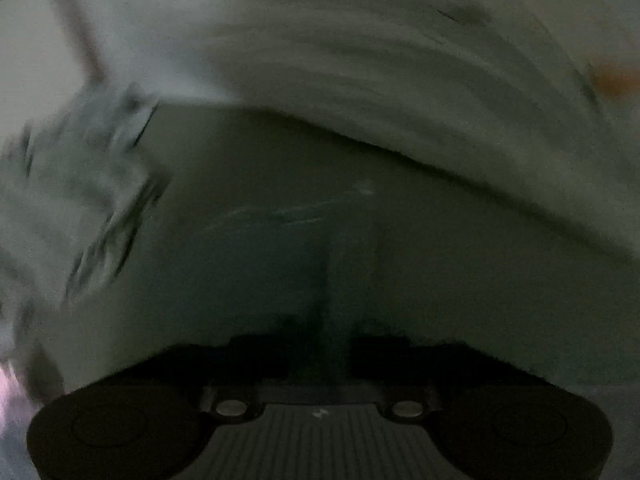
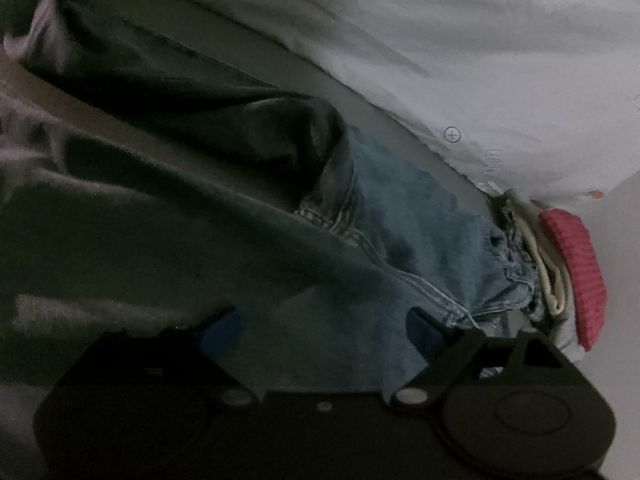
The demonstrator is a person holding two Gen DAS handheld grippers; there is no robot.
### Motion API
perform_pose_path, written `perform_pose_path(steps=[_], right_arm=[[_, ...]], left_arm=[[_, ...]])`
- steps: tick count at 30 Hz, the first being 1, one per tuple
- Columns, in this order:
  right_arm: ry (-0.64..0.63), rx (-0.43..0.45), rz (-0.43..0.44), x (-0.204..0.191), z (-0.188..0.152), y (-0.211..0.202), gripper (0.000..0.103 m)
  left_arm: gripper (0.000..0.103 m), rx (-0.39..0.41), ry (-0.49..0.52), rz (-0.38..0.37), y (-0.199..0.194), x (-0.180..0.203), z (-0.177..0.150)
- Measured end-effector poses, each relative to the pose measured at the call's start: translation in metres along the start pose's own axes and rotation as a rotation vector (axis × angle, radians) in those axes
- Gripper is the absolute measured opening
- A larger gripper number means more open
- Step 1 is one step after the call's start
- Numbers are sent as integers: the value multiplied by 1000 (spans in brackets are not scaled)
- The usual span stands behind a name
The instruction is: Fold clothes
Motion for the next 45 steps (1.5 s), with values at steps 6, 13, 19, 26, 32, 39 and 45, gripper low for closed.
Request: perform_pose_path(steps=[6, 13, 19, 26, 32, 39, 45], right_arm=[[36, -2, -11, 3, -4, -1, 89], [59, 2, 11, 1, -4, -7, 89], [100, 136, 136, -3, 49, -26, 83], [107, 354, 394, -57, 177, -29, 46], [-71, 464, 634, -165, 291, -22, 35], [-272, 367, 808, -291, 346, 2, 63], [-357, 300, 956, -325, 346, 12, 43]], left_arm=[[11, -11, -292, -37, -52, -101, -39], [19, -72, -415, -20, -62, -149, -120], [58, -45, -287, 43, -56, -147, -107], [68, -43, -319, 47, -45, -161, -95], [33, -9, -287, 70, -42, -173, -89], [11, -21, -247, 87, -40, -175, -85], [9, -20, -269, 75, -40, -177, -78]])
Point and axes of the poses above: each gripper's, at about its wrist camera, not at the fingertips, and y roughly the way its jaws point, x to its right, z to its top, the point moved 6 cm from there along y, roughly the way its jaws point
